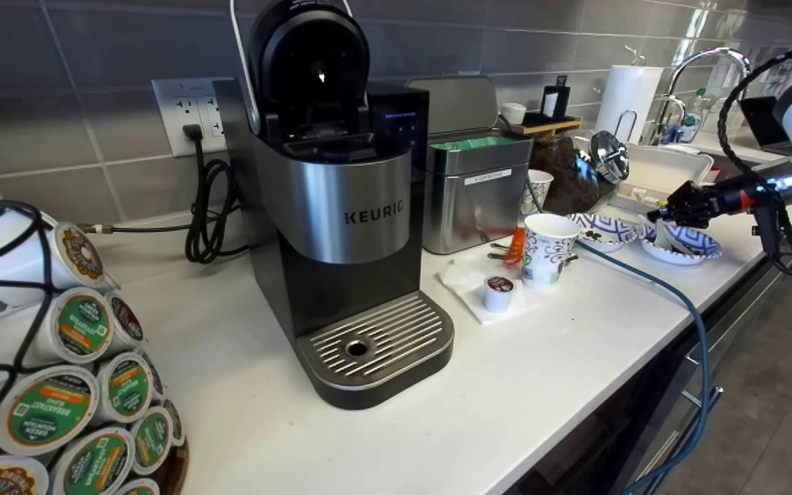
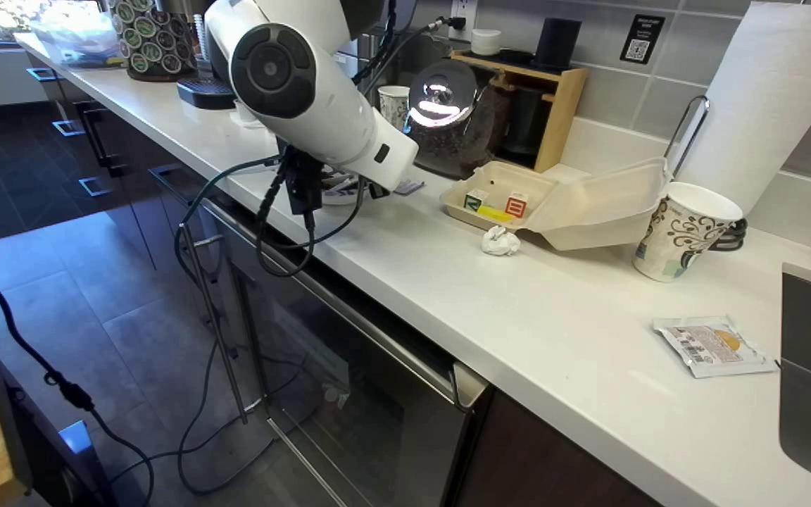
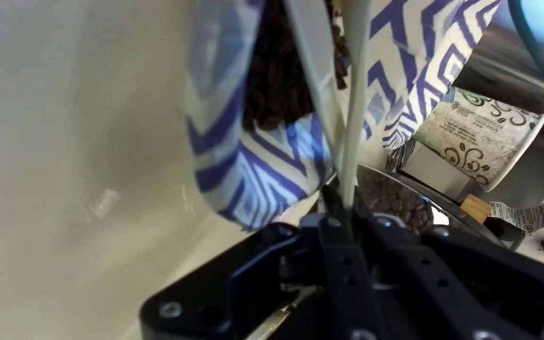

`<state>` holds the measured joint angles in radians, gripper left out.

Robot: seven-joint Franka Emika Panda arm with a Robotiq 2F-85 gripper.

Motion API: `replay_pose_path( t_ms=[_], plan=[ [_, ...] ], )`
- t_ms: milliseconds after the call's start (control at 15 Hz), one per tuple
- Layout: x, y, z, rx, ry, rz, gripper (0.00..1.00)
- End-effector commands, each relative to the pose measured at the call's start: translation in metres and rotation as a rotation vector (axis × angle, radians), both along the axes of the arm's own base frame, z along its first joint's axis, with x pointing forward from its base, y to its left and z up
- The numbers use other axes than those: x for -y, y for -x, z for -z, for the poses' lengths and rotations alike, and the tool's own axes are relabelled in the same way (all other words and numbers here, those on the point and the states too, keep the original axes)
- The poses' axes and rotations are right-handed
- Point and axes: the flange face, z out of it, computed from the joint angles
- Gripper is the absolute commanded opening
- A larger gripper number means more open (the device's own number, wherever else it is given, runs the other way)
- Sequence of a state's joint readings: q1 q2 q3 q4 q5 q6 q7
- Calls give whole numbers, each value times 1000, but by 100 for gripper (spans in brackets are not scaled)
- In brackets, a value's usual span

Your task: Move the contents in one bowl to the next bowl using a spoon

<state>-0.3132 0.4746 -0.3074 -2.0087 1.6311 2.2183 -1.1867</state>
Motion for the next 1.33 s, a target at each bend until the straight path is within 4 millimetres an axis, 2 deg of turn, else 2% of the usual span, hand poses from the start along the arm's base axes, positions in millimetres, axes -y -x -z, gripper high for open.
replay_pose_path(
  t_ms=[0,600,1267],
  plan=[
    [6,0,11,-50,-85,-27,1],
    [19,6,9,17,-148,30,1],
    [20,14,0,102,-236,-2,1]
  ],
)
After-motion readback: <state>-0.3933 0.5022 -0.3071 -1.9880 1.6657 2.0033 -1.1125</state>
